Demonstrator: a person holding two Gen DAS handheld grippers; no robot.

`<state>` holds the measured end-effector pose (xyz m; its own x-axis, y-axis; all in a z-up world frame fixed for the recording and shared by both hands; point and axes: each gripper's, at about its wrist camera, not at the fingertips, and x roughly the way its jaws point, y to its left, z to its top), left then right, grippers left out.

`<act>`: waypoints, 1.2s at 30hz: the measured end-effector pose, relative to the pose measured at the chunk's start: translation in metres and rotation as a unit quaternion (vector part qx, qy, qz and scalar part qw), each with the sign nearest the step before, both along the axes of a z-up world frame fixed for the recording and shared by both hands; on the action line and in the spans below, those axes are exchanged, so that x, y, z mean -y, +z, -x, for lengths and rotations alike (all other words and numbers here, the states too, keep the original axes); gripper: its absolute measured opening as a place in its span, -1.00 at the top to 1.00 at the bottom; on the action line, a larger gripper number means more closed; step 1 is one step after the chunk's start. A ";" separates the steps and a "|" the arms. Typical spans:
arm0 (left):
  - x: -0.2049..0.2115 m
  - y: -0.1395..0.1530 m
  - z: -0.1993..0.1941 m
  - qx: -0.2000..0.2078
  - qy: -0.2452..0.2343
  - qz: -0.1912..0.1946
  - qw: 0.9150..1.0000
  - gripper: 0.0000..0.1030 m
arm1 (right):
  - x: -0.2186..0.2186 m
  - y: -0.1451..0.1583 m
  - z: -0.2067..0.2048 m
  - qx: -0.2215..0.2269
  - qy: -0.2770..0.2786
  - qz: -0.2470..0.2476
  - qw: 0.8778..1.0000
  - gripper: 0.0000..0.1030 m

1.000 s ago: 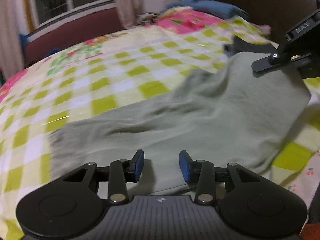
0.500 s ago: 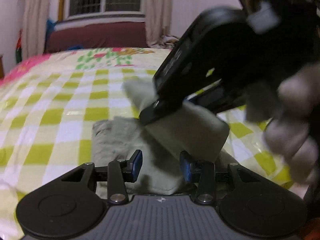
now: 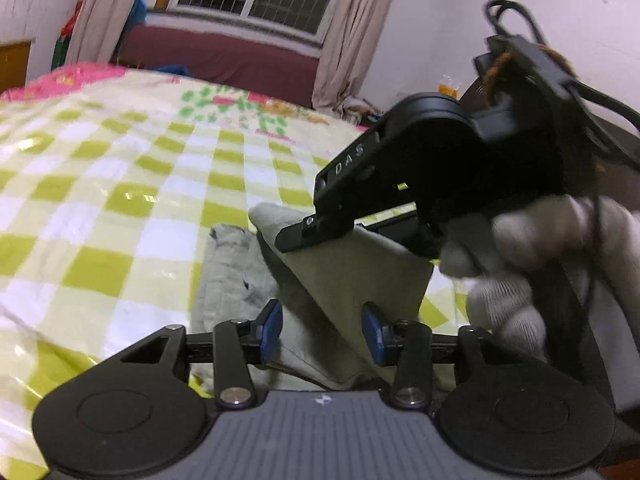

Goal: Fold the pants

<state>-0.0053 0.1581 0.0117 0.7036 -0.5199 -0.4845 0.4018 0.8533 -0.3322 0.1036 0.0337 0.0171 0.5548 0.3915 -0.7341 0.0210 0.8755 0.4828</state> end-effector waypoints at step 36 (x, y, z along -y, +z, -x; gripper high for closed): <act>0.019 -0.013 -0.014 -0.012 0.013 -0.129 0.991 -0.64 | -0.006 -0.015 -0.061 0.031 0.094 0.079 0.992 0.29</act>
<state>0.0087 0.1391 -0.0011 0.7014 -0.3576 -0.6166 0.3730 0.9213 -0.1101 0.1647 0.0393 0.0022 0.5283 0.3745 -0.7620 -0.1752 0.9262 0.3338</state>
